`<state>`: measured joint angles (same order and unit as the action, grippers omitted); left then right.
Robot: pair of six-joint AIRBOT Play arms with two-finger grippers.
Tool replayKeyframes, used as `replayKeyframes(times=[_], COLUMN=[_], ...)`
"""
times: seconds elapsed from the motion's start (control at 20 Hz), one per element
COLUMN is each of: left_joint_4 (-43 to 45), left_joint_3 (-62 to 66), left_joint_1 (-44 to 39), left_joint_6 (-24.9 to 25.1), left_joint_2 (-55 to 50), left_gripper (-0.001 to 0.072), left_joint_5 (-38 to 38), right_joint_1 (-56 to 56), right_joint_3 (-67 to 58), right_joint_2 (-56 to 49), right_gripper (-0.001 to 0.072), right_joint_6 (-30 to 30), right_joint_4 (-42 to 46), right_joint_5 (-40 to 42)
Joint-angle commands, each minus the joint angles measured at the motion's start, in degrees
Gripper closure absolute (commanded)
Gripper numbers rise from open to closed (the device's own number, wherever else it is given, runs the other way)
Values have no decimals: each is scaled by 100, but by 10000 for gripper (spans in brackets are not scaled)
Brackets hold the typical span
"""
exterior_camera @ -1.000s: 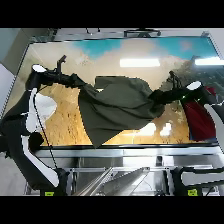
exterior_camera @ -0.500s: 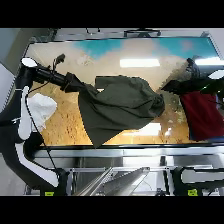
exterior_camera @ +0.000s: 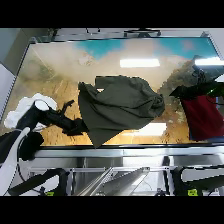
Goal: Fold the shirts.
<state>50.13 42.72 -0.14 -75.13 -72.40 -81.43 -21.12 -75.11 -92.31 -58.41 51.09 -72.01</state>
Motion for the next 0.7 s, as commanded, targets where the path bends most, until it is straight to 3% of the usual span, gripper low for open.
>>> replayKeyframes(times=[0.0,0.15,0.35,0.4,0.45,0.5,0.6,0.65], left_joint_4=[-286,-682,-667,-669,-699,-798,-984,-953], left_joint_3=[-1353,-1626,-1626,-1626,-1622,-1569,-1338,-1165], left_joint_1=[-393,-828,-1169,-1224,-1270,-1327,-1449,-1528], left_joint_6=[-118,9,20,37,83,225,426,437], left_joint_2=[581,560,11,-155,-315,-448,-610,-623], left_gripper=[183,185,187,247,408,502,583,665], left_joint_5=[1346,2273,2579,2618,2634,2594,2494,2435], right_joint_1=[-15,-7,61,90,118,144,232,278], right_joint_3=[-7,-7,-7,-7,-7,-7,-7,-7], right_joint_2=[-33,-33,-33,-35,-46,-87,-260,-369], right_gripper=[177,177,177,177,177,177,177,177], right_joint_6=[15,13,15,15,15,15,15,15], right_joint_4=[33,28,17,22,31,31,33,33], right_joint_5=[-28,-83,-201,-199,-199,-201,-208,-232])
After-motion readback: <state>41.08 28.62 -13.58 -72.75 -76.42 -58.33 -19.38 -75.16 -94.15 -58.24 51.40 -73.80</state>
